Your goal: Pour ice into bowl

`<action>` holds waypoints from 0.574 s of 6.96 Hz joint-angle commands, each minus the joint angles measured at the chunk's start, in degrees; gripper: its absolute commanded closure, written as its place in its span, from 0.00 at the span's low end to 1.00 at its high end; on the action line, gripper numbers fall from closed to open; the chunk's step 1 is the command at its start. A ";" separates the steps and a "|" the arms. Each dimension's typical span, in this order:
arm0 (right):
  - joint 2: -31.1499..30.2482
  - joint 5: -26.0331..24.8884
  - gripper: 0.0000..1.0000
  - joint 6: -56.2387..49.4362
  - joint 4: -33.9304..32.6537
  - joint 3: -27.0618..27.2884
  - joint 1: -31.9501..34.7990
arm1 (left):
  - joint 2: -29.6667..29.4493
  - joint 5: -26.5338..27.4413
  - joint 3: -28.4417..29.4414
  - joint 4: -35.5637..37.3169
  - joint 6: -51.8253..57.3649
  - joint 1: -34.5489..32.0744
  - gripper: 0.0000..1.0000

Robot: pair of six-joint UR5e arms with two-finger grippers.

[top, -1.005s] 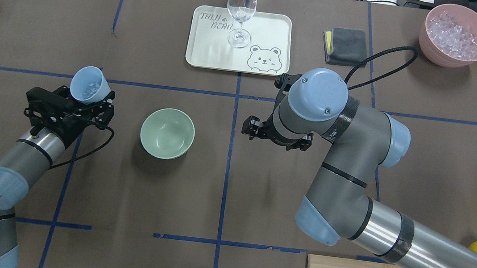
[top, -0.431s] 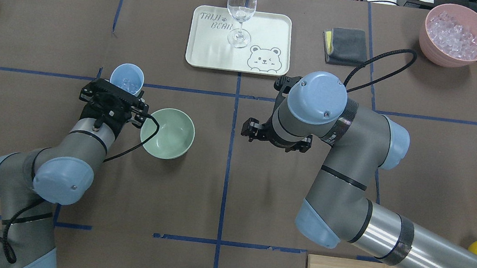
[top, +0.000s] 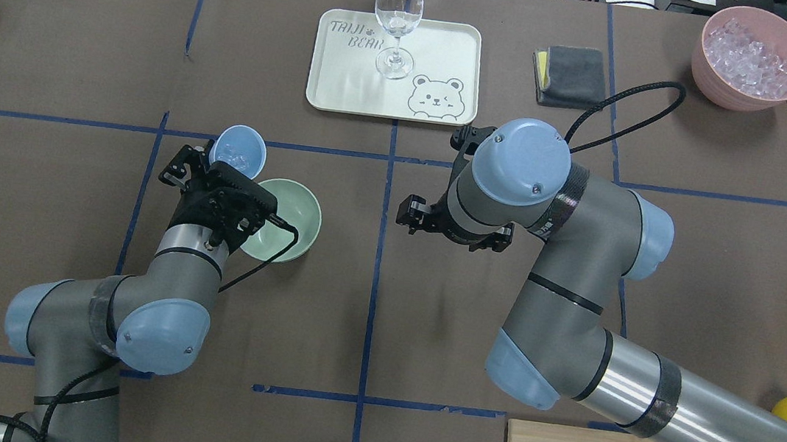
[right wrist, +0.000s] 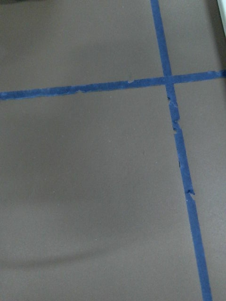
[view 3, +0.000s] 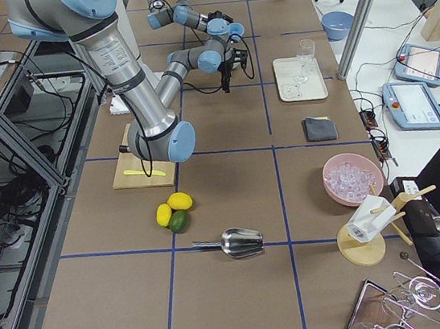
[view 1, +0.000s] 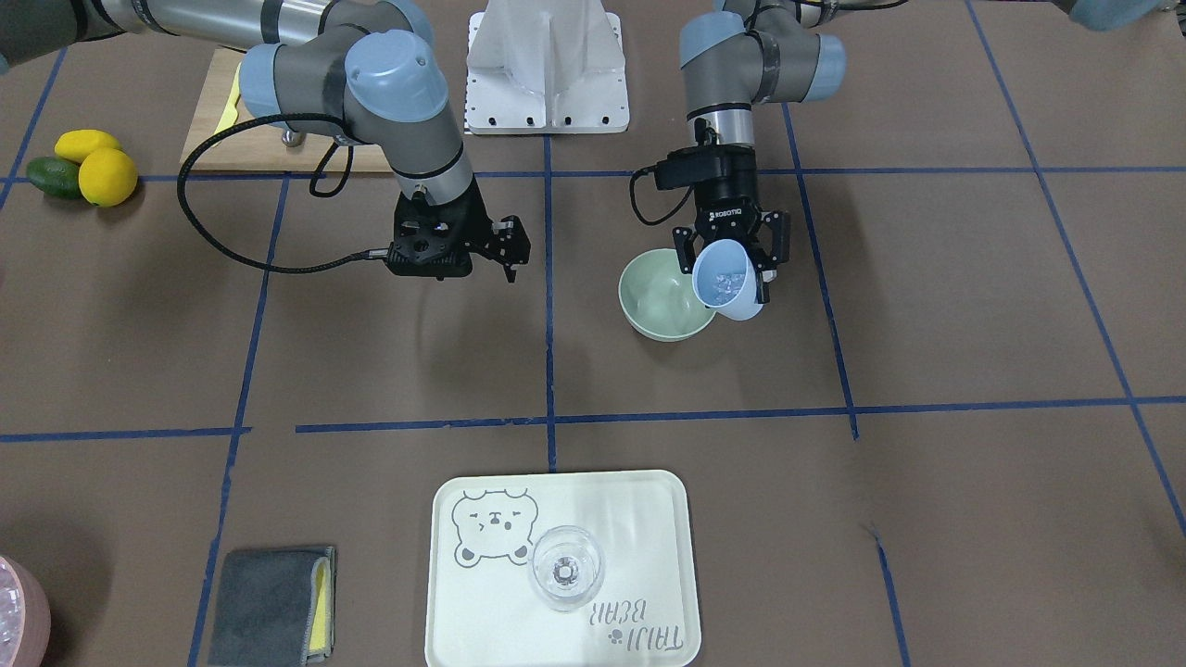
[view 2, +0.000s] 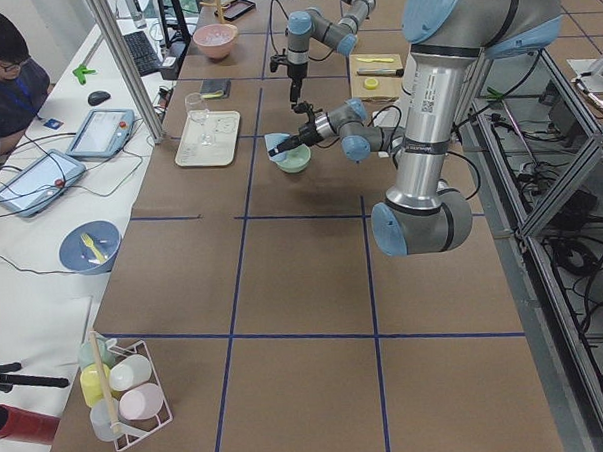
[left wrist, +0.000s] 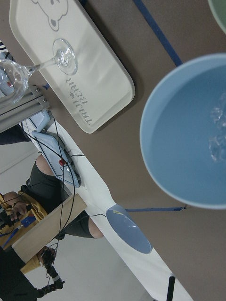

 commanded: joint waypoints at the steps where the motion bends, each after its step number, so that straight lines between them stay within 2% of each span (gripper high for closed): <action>1: 0.09 0.03 0.00 -0.01 0.03 -0.11 -0.01 | 1.08 7.79 0.58 0.57 7.12 2.54 1.00; 2: 0.01 0.03 0.00 -0.01 0.03 -0.11 -0.01 | 2.22 15.05 1.46 1.18 13.50 3.68 1.00; 4: 0.09 0.03 0.00 -0.18 0.12 -0.11 -0.09 | 3.11 17.31 1.64 1.19 25.55 3.78 1.00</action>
